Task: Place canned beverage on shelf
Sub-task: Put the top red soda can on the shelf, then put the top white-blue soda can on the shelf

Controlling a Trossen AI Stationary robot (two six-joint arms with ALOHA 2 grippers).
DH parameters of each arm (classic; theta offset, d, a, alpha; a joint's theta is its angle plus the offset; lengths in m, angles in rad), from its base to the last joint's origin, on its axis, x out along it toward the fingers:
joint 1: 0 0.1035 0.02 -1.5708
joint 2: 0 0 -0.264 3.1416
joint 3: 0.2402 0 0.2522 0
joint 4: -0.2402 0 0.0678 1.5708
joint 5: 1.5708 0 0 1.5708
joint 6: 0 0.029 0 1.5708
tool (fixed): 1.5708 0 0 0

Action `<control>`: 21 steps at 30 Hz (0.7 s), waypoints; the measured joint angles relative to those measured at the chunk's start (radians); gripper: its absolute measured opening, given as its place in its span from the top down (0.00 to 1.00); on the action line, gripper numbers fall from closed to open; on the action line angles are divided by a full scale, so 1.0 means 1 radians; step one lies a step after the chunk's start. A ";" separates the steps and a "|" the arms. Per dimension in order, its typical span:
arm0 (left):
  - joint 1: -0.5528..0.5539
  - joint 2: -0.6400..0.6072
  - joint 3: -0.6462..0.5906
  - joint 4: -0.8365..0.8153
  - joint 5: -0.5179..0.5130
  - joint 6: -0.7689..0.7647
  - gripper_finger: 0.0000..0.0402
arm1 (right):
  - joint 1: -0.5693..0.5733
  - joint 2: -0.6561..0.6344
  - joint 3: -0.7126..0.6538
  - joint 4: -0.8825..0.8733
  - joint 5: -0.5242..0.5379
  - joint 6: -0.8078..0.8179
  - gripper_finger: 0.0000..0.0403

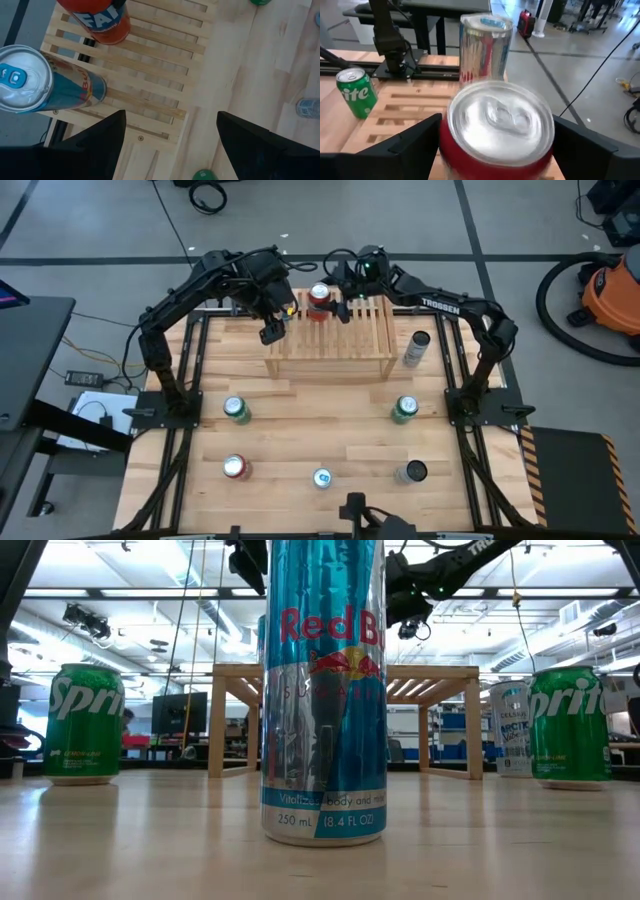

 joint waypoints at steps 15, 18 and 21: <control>0.000 0.000 0.000 0.000 0.000 0.003 0.22 | 0.002 -0.004 0.002 0.010 0.000 -0.001 0.01; 0.000 0.000 0.000 0.000 0.000 0.003 0.22 | 0.002 -0.012 0.002 0.027 0.000 -0.001 0.02; 0.000 0.000 0.000 0.000 0.000 0.003 0.22 | 0.002 -0.042 0.001 0.048 -0.018 0.012 0.01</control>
